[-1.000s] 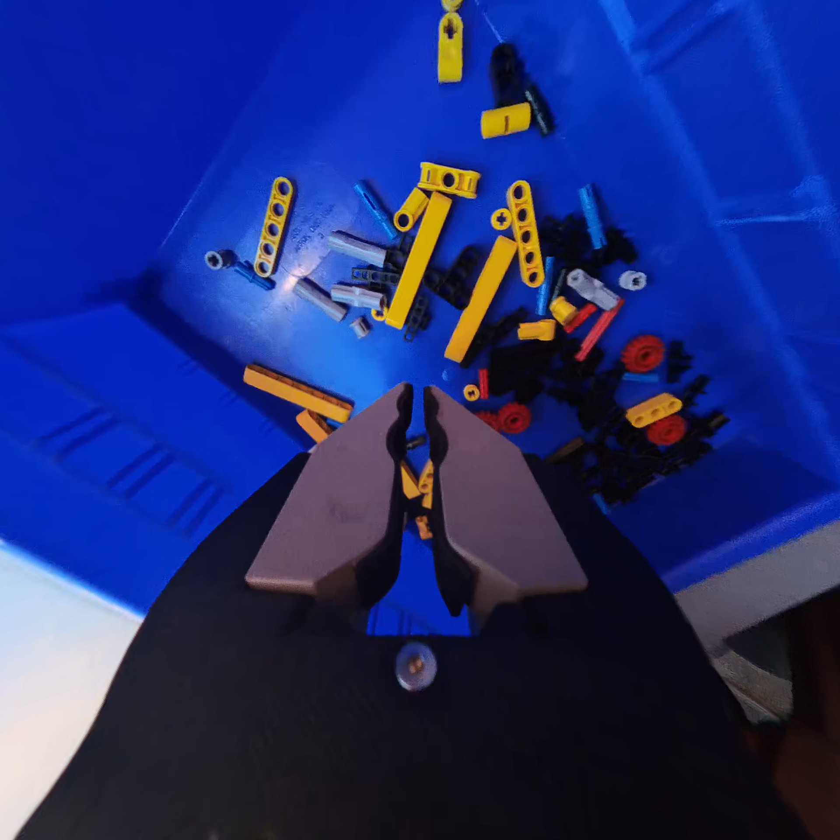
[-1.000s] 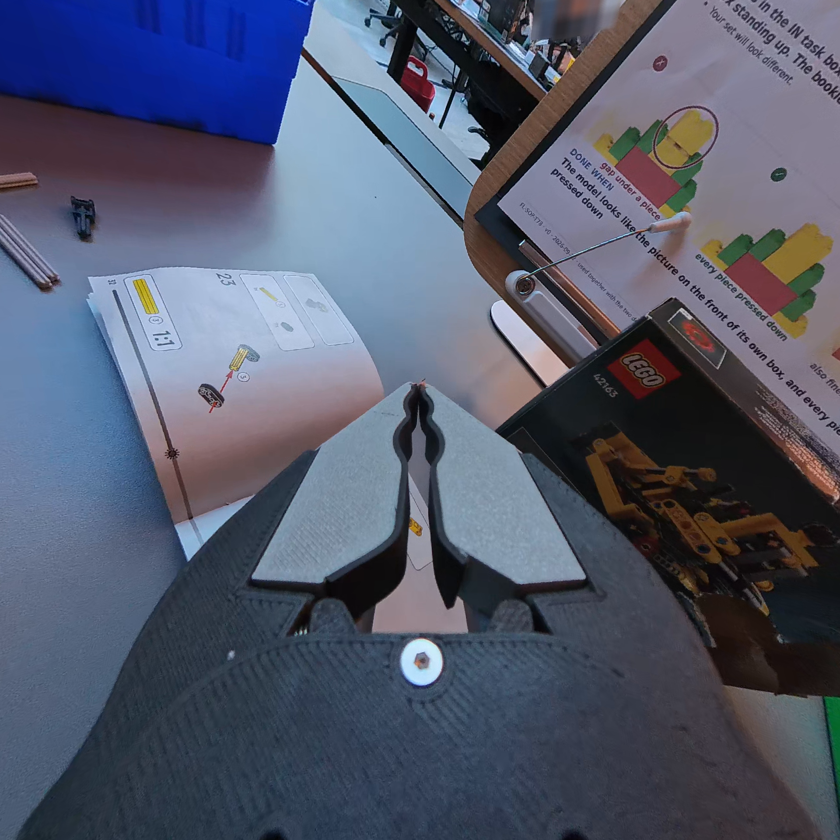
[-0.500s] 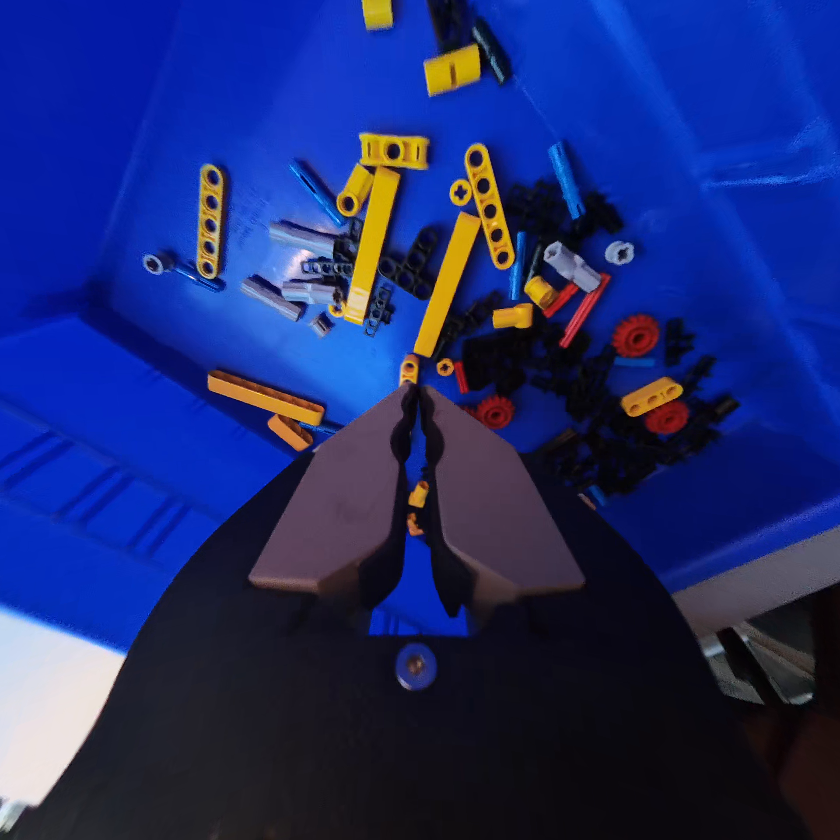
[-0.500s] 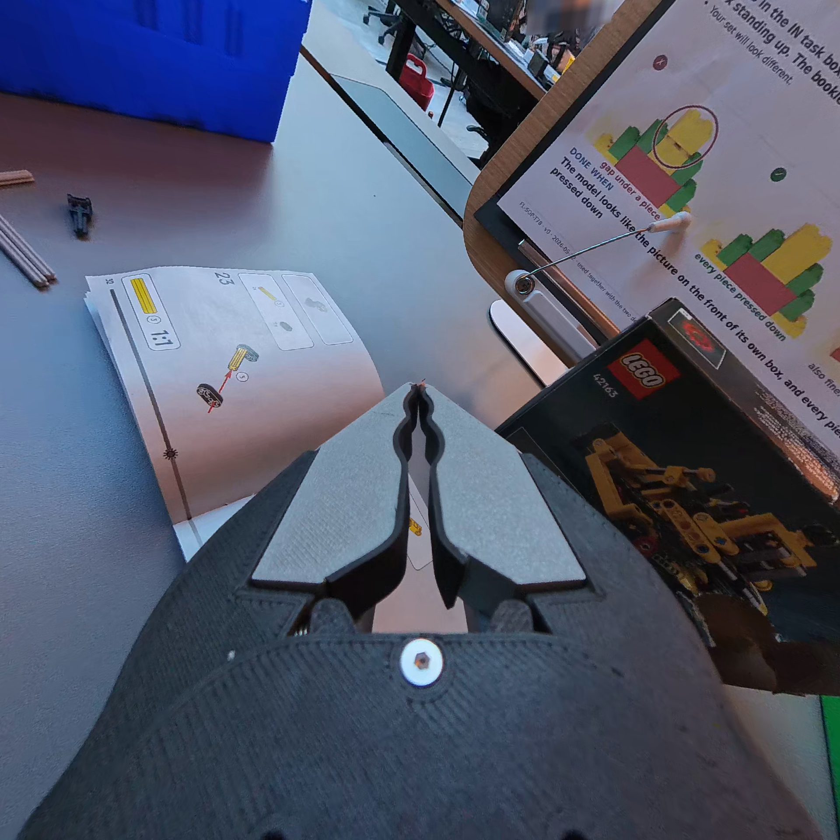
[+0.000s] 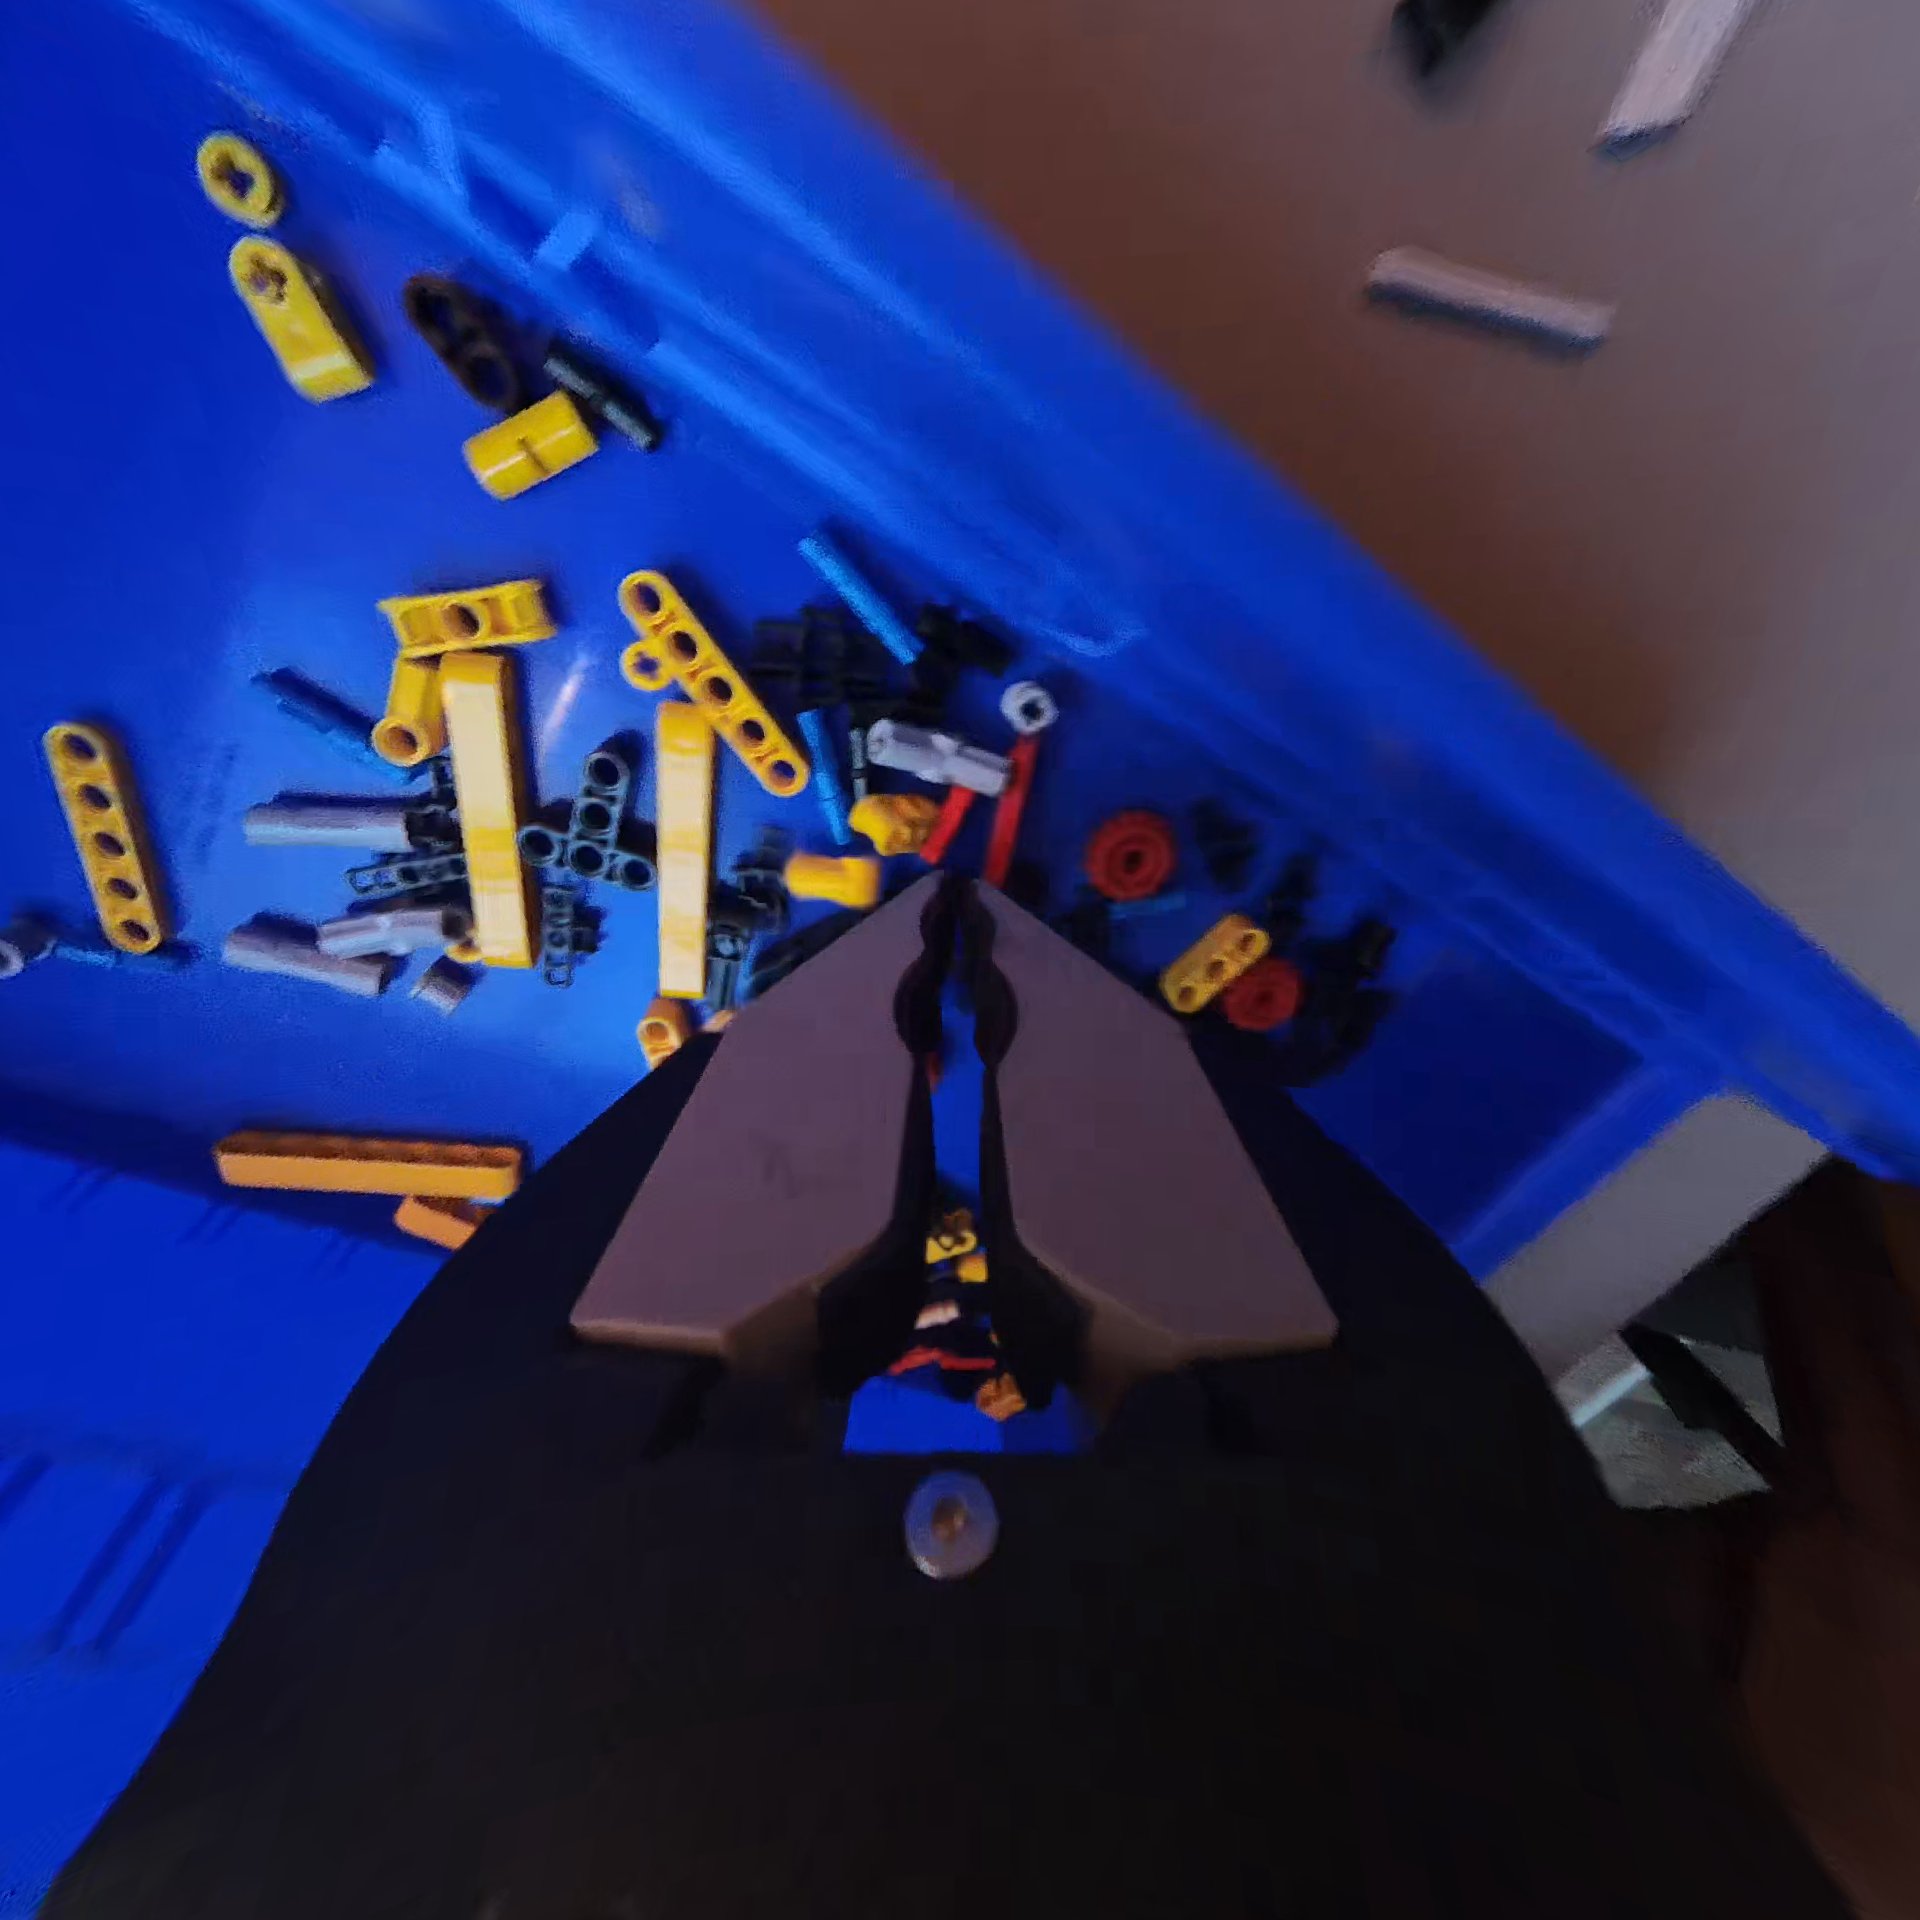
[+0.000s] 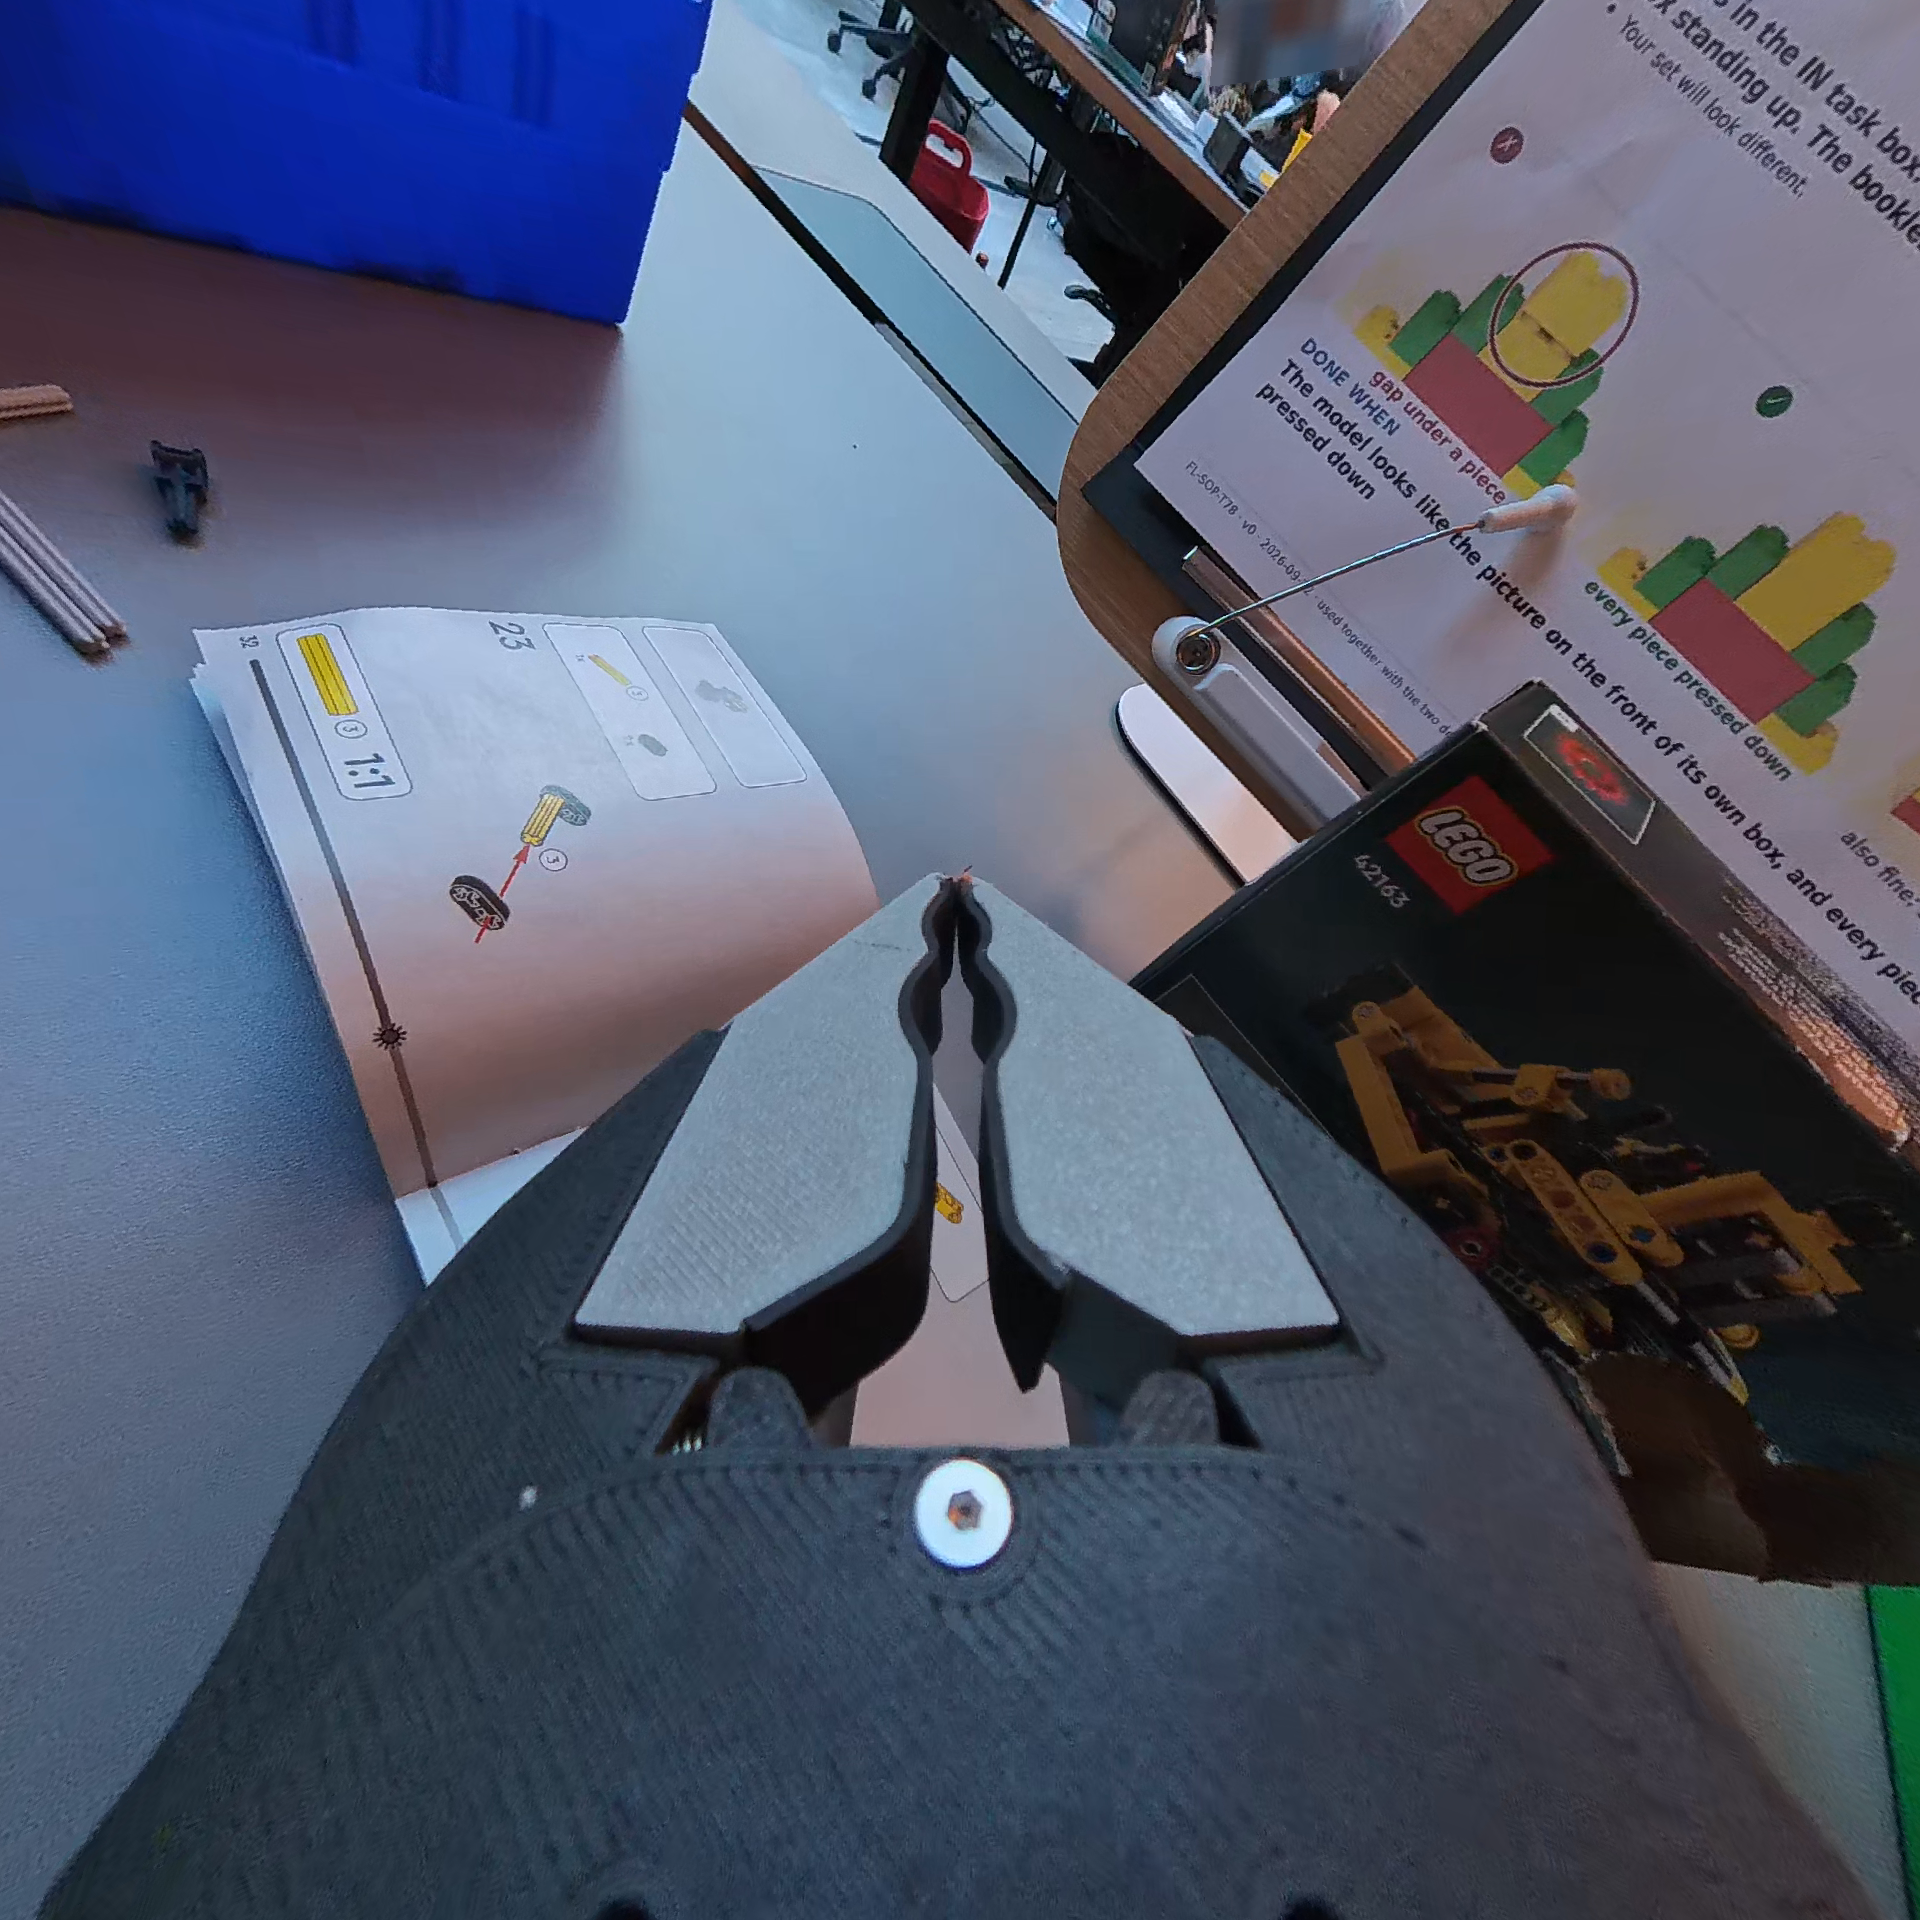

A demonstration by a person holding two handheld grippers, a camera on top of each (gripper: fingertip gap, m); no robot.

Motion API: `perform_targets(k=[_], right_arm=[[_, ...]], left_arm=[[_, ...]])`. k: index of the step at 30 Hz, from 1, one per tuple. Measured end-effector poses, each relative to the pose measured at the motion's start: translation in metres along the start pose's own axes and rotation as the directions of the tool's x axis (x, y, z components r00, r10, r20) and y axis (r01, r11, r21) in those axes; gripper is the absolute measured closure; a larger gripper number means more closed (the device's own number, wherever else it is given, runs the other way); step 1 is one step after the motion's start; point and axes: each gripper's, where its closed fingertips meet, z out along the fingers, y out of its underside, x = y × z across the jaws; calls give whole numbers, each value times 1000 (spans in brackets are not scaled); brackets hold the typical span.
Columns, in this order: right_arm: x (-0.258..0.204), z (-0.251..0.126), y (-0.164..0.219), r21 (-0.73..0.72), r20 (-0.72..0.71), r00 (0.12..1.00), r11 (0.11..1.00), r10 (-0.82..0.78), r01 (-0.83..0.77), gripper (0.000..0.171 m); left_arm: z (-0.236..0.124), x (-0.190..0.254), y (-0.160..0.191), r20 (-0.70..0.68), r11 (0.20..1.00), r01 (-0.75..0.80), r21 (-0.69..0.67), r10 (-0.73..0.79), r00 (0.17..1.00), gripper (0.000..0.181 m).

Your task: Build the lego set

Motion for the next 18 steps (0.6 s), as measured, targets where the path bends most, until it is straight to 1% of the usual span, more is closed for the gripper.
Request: perform_targets(k=[1, 3, 4, 7, 10, 13, 15, 18], right_arm=[[0, 0, 0, 1, 1, 1000, 1000, -1, 1, 171], [-1, 0, -1, 3, 3, 1000, 1000, -3, 3, 171], [-1, -1, -1, 3, 4, 1000, 1000, -4, 4, 171], [-2, 0, -1, 4, 7, 1000, 1000, -6, 6, 171], [-3, 0, -1, 4, 11, 1000, 1000, -8, 8, 171], [-3, 0, -1, 3, 13, 1000, 1000, -9, 8, 171], [-3, 0, -1, 1, 13, 1000, 1000, -9, 9, 171], [-3, 0, 0, 0, 10, 1000, 1000, -11, 11, 171]], left_arm=[[-1, -2, -2, -3, 1000, 25, 8, -25, 1000, 181], [-5, -28, 5, 115, 998, 68, -1, -68, 991, 181], [-7, -34, 8, 134, 996, 87, -1, -86, 987, 181], [-18, -27, 2, 45, 992, 101, 70, -105, 994, 181], [-28, 0, 0, -64, 994, 28, 108, -21, 998, 181], [-27, 30, 10, -150, 993, -91, 75, 102, 983, 181], [-21, 48, 15, -211, 988, -151, 42, 156, 965, 181], [-3, 51, 29, -193, 970, -231, -73, 214, 958, 181]])
